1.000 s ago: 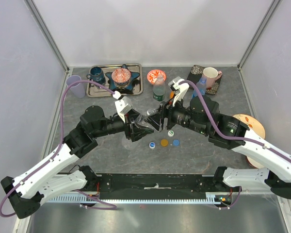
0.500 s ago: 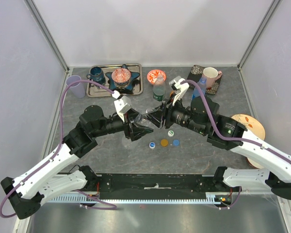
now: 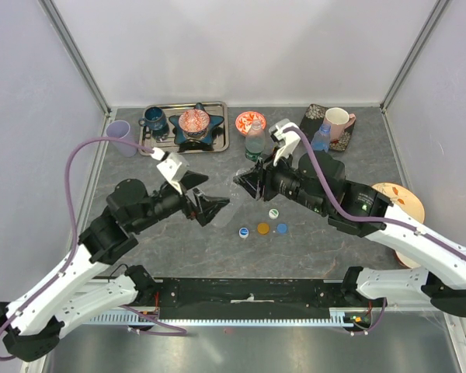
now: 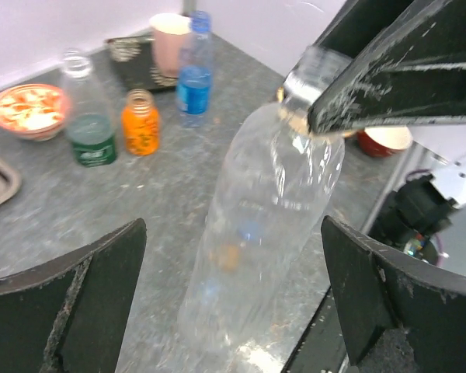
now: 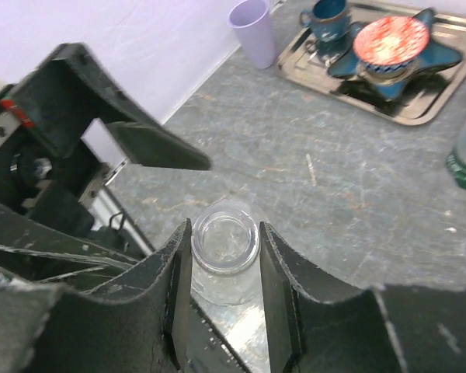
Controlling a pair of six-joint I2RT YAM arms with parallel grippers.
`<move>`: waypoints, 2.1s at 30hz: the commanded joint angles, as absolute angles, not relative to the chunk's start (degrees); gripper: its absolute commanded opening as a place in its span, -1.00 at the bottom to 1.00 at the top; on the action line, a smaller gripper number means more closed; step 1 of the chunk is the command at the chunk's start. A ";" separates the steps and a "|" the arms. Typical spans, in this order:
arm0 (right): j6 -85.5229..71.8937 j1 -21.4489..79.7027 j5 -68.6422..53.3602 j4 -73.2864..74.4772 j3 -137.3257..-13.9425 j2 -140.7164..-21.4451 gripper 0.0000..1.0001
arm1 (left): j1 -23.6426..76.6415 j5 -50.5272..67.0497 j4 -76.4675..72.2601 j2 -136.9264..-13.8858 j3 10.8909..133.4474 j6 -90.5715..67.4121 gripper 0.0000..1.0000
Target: Unscrew the bottle caps
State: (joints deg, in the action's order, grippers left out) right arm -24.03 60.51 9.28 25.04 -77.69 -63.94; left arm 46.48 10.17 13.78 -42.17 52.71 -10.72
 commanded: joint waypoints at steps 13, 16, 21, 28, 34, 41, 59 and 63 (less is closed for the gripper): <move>-9.31 58.45 41.49 9.76 -89.46 -89.45 -1.00 | 46.58 -16.97 29.53 -10.20 50.36 -14.50 0.99; -10.37 56.69 40.61 9.23 -94.12 -96.57 -1.00 | 46.58 -15.82 31.37 -9.67 50.01 -15.20 0.99; -11.60 53.44 39.82 9.58 -102.12 -106.78 -1.00 | 46.58 -15.38 34.36 -11.34 49.57 -16.96 0.99; -12.21 50.02 37.18 11.60 -108.98 -114.34 -1.00 | 46.58 -16.17 34.63 -10.02 47.20 -16.35 0.99; -15.82 47.29 34.28 13.97 -111.01 -118.30 -1.00 | 46.58 -15.82 34.54 -11.16 46.67 -16.09 0.99; -16.96 46.67 33.93 13.89 -109.69 -119.97 -1.00 | 46.58 -15.12 32.96 -12.30 45.00 -16.17 0.99; -18.55 46.32 34.01 15.38 -106.96 -119.79 -0.14 | 46.58 -13.01 29.79 -14.68 42.89 -16.35 0.99; -18.72 46.06 34.63 15.73 -107.23 -119.71 0.18 | 46.58 -13.01 29.71 -14.68 42.80 -16.35 0.99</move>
